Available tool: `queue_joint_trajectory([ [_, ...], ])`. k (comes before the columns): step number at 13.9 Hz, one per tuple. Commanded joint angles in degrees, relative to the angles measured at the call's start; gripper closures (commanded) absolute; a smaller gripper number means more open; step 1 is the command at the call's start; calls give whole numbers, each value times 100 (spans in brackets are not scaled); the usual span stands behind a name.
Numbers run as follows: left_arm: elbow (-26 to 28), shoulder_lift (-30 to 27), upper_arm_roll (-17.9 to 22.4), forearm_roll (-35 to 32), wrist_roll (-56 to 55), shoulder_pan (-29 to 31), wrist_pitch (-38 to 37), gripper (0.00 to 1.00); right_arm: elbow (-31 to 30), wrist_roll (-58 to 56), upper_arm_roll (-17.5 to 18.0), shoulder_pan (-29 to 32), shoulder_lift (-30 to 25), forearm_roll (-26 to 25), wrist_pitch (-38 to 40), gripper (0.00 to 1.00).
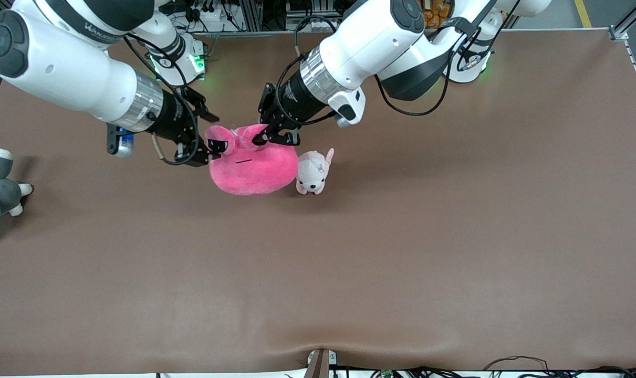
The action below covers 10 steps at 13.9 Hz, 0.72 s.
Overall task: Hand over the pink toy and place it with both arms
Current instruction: 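Grasp the pink plush with the right gripper beside the left gripper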
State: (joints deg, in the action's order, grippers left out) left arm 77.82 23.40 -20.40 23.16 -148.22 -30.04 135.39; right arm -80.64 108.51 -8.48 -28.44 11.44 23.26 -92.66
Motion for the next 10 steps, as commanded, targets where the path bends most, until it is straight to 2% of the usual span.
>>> queue_joint_trajectory([
  [1,-197,85,19,101,-84,-55,23,100,31,346,-40,-109,-28,-303,-173,100],
  [7,-188,68,19,92,-84,-11,-30,100,40,530,-57,-48,-36,-348,-164,100],
  [8,-179,68,28,101,-84,-2,-38,84,40,539,-66,-39,-36,-348,-164,100],
  [9,-179,59,28,92,-84,15,-39,31,40,539,-75,-30,-36,-348,-164,100],
  [10,-179,33,45,31,-67,16,-65,0,48,539,-92,-21,-36,-348,-164,100],
])
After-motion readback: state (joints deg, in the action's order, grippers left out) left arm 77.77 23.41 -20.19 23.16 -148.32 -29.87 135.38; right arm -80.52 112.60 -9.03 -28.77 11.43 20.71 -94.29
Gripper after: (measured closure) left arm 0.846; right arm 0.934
